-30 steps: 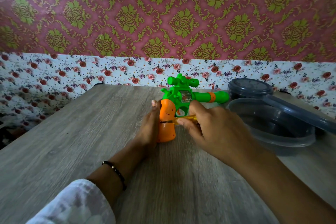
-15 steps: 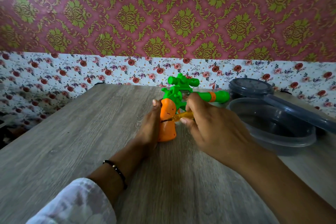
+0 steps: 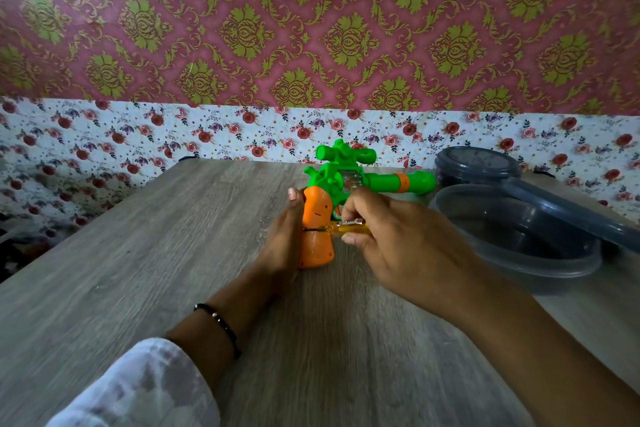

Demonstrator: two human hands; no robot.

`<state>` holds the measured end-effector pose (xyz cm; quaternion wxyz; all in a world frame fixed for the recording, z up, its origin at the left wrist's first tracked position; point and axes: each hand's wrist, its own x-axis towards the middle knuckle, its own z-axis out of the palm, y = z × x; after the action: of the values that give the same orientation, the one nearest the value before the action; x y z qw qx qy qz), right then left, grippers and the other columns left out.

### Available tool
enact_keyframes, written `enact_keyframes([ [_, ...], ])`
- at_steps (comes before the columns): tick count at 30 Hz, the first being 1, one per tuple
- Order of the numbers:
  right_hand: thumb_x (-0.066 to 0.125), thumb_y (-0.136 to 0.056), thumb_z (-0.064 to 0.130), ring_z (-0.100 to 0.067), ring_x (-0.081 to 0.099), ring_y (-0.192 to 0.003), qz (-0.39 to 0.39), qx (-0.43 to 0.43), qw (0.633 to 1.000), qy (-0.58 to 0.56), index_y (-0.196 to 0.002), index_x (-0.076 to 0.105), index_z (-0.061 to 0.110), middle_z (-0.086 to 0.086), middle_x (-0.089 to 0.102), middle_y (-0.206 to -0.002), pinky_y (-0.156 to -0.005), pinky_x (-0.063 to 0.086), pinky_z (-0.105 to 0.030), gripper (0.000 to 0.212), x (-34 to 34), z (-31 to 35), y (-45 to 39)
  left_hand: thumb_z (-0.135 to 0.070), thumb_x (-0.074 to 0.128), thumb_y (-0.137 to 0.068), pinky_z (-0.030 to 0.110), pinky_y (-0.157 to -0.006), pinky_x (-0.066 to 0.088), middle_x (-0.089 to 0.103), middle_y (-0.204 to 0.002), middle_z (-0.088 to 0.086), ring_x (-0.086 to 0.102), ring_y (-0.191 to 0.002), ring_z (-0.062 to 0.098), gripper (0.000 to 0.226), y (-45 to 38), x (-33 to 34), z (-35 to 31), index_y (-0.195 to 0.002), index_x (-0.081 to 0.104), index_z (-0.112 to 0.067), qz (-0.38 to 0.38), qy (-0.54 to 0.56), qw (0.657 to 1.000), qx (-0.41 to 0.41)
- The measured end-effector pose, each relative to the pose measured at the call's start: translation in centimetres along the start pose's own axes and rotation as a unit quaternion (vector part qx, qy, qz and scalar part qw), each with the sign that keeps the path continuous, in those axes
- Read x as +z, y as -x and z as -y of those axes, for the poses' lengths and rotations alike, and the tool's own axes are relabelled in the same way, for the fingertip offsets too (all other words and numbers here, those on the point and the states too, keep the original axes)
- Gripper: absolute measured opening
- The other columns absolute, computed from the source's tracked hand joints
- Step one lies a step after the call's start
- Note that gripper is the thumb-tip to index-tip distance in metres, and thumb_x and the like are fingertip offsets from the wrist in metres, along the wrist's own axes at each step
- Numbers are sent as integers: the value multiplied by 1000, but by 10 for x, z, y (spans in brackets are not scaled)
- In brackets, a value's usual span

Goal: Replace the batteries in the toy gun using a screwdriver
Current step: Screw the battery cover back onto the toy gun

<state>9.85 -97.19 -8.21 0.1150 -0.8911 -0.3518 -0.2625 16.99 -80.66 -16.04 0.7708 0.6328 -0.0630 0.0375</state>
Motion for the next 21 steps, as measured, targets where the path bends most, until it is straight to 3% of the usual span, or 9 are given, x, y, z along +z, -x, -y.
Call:
enact_keyframes([
  [5, 42, -88, 37, -29, 58, -44, -90, -34, 992, 87, -97, 51, 14, -5, 62, -64, -35, 43, -30, 27, 10, 5, 0, -71, 34, -86, 54, -95, 49, 65, -118, 17, 63, -109, 35, 74, 3, 1, -3, -126, 55, -14, -14, 7, 1000, 8],
  [9, 48, -89, 32, -26, 56, -41, -120, -66, 983, 119, -90, 52, 11, -5, 58, -60, -35, 36, -27, 21, 21, 16, 0, -58, 21, -94, 28, -61, 55, 69, -81, 6, 67, -72, 17, 61, 3, 1, -2, -104, 58, -11, 3, 3, 1000, 26],
  [10, 48, -89, 34, -25, 56, -40, -128, -62, 982, 123, -88, 53, 11, -5, 57, -57, -35, 33, -25, 23, 21, 18, 0, -56, 16, -95, 26, -60, 54, 69, -81, 6, 67, -71, 16, 64, 5, 2, -3, -106, 57, -9, 1, -4, 999, 34],
  [12, 43, -88, 40, -23, 54, -37, -147, -44, 979, 134, -82, 56, 12, -4, 56, -53, -35, 31, -23, 31, 20, 20, -1, -59, 12, -92, 34, -75, 55, 67, -95, 11, 66, -88, 21, 71, 8, 4, -7, -114, 56, -7, -1, -13, 999, 51],
  [15, 38, -90, 41, -23, 53, -36, -148, -25, 980, 133, -77, 60, 10, -5, 55, -49, -35, 35, -25, 40, 22, 17, 1, -70, 18, -79, 51, -95, 50, 66, -112, 13, 63, -108, 32, 68, 12, 8, -12, -108, 61, -26, -21, -7, 999, 27],
  [17, 37, -91, 42, -24, 55, -38, -126, -20, 986, 110, -80, 60, 11, -5, 58, -52, -37, 37, -26, 41, 22, 14, 3, -73, 19, -77, 53, -97, 48, 64, -117, 15, 61, -112, 35, 68, 11, 8, -12, -106, 61, -29, -22, 0, 1000, 14],
  [21, 42, -85, 41, -25, 58, -49, -83, -4, 996, 40, -106, 45, 15, -3, 64, -76, -41, 41, -29, 33, 17, 15, 3, -63, 10, -90, 48, -92, 47, 58, -114, 25, 58, -103, 34, 76, 10, 8, -11, -119, 53, -6, -19, 10, 999, 30],
])
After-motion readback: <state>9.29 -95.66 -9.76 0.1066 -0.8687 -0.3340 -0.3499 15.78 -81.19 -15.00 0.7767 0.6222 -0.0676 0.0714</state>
